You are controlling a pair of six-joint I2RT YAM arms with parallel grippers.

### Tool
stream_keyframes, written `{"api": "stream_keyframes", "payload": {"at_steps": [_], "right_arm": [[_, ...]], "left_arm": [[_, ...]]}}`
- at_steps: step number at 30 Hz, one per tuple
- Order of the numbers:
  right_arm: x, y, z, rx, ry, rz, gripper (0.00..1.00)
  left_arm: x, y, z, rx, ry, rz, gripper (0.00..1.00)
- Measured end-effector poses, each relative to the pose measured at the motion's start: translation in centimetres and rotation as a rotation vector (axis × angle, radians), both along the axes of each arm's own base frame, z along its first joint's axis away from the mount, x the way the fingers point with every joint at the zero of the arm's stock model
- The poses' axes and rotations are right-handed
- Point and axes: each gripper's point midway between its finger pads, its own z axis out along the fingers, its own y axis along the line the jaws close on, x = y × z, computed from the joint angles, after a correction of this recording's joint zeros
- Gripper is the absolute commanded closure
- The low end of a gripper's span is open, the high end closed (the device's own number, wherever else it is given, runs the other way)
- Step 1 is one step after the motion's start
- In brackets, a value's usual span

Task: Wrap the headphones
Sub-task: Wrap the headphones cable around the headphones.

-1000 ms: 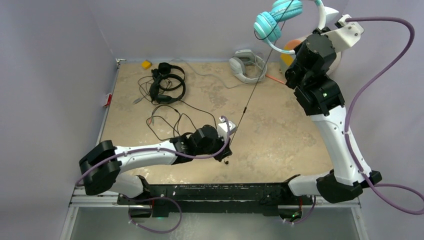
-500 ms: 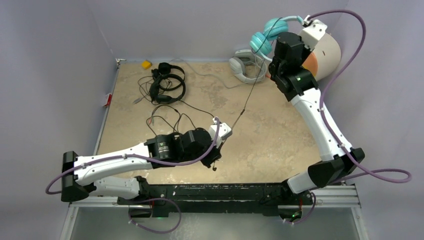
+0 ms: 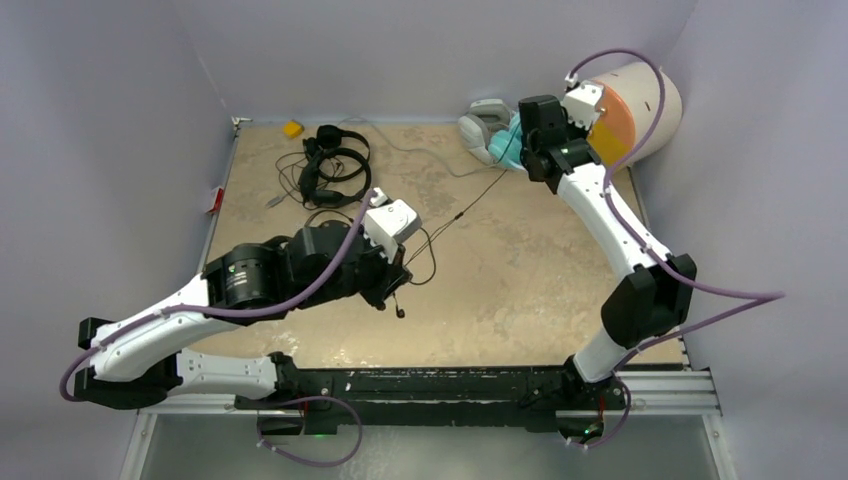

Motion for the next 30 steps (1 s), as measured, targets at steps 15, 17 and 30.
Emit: {"api": "stream_keyframes", "payload": {"at_steps": [15, 17, 30], "right_arm": [[-2.8, 3.7, -11.9, 0.058, 0.293, 0.129, 1.0], [-4.2, 4.9, -13.4, 0.045, 0.328, 0.179, 1.0], [-11.1, 11.6, -14.0, 0.119, 0.278, 0.512, 1.0]], "left_arm": [[0.8, -3.9, 9.8, -0.122, -0.183, -0.136, 1.0], [1.7, -4.7, 10.7, -0.115, -0.218, -0.125, 1.0], [9.3, -4.4, 19.1, -0.208, -0.414, 0.034, 1.0]]}}
